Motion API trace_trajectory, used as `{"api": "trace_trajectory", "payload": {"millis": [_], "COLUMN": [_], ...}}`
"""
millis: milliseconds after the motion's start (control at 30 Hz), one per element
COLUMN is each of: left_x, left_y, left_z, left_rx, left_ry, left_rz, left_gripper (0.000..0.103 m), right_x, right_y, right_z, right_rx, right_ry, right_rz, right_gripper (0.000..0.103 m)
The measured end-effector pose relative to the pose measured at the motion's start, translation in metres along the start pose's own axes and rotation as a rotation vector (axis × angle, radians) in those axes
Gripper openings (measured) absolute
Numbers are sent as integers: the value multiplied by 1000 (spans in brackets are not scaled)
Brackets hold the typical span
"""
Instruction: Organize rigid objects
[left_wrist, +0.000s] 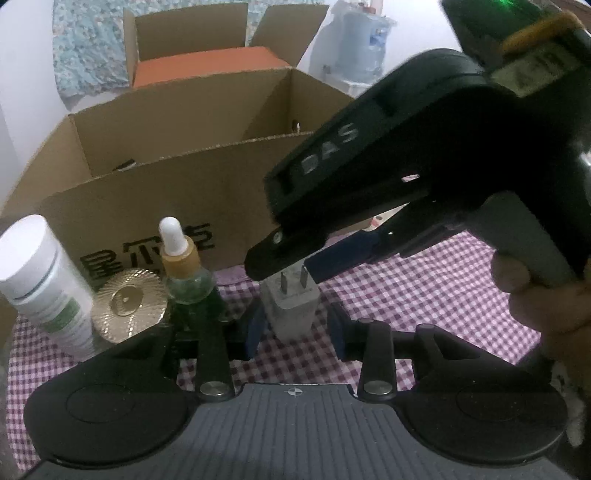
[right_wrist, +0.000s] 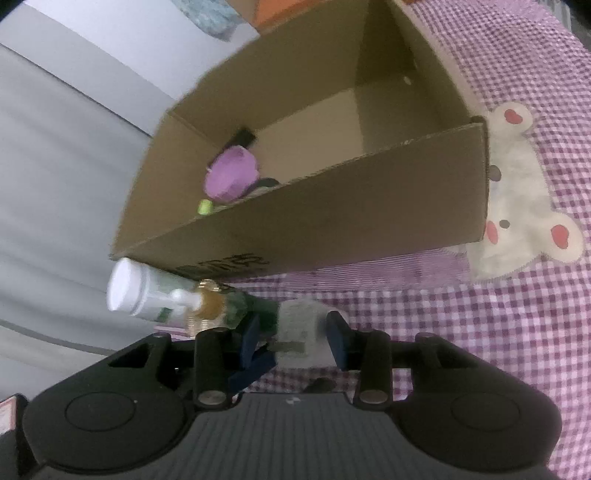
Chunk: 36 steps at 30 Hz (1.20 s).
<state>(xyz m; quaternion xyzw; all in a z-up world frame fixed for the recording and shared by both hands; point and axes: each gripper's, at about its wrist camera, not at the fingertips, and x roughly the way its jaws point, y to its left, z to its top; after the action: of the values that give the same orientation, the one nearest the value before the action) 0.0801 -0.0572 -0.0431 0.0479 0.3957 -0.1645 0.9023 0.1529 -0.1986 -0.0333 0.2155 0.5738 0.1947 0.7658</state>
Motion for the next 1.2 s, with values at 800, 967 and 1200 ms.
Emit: {"api": "trace_trajectory", "payload": {"millis": [800,967,1200], "left_x": [-3,-36,-81], "left_y": [-19,-27,-26], "left_z": [7,16,39], "left_rx": [-9,2,-7], "left_ry": [-23,-94,-188], "left_rz": [22,30,38], "left_gripper": [33,33,33], "right_x": [-12,-45,-94], "right_y": [-4,16,56], "right_z": [-5,-8,-1], "right_rx": [1,-51,-133], "right_ry": [-20,-87,-177], "right_rz": [18,28,59], "right_gripper": [44,44,44]}}
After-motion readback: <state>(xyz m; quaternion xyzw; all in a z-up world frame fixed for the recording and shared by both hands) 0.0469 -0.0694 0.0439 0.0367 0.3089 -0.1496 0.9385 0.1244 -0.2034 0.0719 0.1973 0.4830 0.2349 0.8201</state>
